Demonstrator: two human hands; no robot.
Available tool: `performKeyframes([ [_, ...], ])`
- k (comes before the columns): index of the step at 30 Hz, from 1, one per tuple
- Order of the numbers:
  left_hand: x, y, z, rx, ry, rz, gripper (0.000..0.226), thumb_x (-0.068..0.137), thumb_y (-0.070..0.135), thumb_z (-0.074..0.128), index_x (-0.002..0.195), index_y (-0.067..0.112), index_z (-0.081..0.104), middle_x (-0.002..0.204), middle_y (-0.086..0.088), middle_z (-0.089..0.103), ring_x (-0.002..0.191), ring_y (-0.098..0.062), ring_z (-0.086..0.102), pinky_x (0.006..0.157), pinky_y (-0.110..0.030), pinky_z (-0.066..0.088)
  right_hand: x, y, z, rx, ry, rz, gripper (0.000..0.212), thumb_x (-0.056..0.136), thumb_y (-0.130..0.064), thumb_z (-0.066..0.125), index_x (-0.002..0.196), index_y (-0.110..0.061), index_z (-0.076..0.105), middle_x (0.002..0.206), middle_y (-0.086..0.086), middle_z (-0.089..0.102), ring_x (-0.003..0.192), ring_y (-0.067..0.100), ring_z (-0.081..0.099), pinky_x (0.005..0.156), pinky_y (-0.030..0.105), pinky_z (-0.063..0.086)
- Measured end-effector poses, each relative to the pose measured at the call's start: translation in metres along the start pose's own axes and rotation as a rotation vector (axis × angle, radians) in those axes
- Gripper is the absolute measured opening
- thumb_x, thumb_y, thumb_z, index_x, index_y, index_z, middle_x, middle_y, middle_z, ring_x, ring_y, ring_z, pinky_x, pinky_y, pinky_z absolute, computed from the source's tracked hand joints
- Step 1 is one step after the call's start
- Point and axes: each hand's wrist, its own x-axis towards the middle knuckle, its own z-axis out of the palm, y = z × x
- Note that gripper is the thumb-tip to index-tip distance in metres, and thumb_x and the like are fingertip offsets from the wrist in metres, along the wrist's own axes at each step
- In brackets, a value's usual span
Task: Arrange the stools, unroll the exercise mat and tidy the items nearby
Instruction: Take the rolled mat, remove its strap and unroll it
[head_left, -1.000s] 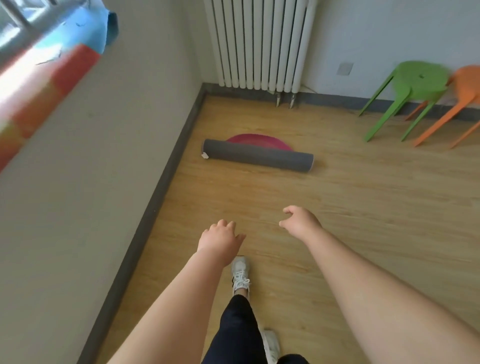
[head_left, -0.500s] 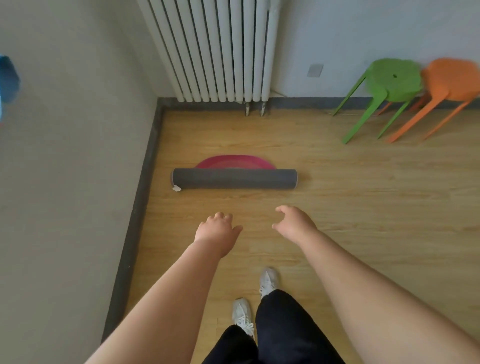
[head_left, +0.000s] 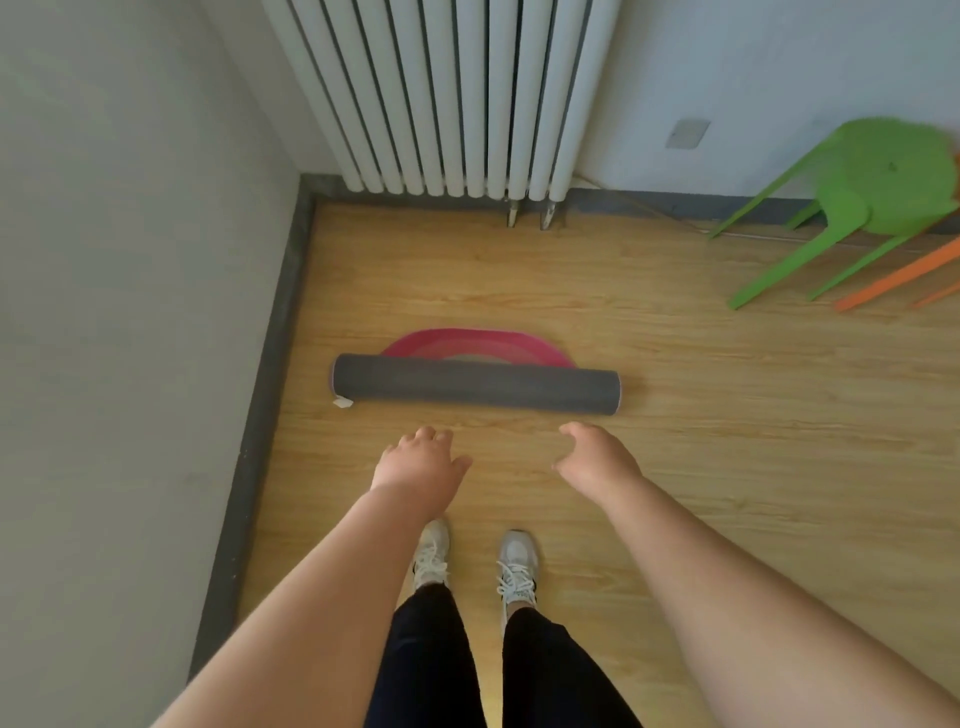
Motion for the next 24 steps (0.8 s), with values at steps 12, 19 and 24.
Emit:
performKeyframes([
  [12,0.193,-0.051,0.022,0.132,-0.06,0.089,0.057,0.099,0.049,0.03,0.148,0.021,0.027,0.152,-0.002,0.033,0.136,-0.026,0.034,0.105,-0.04,0.035,0.153,-0.027,0.088,-0.022,-0.018,0.042,0.051,0.094,-0.02,0.051,0.144,-0.022,0.04,0.138,0.003,0.048,0.124,0.026,0.048,0.096,0.038,0.047],
  [19,0.326,-0.066,0.096,0.129,-0.083,0.085,0.055,0.099,0.045,0.034,0.147,0.019,0.028,0.152,-0.004,0.032,0.137,-0.026,0.032,0.106,-0.041,0.033,0.287,-0.014,0.161,-0.099,-0.04,-0.022,0.058,0.091,-0.023,0.056,0.145,-0.022,0.037,0.143,0.003,0.044,0.129,0.025,0.041,0.101,0.038,0.041],
  [24,0.414,-0.075,0.152,0.269,0.003,0.147,0.053,0.101,0.037,0.033,0.149,0.017,0.024,0.157,-0.007,0.02,0.143,-0.026,0.02,0.114,-0.042,0.023,0.38,-0.001,0.203,-0.17,-0.004,-0.074,0.065,0.09,-0.024,0.056,0.149,-0.02,0.029,0.148,0.004,0.037,0.135,0.027,0.033,0.108,0.038,0.035],
])
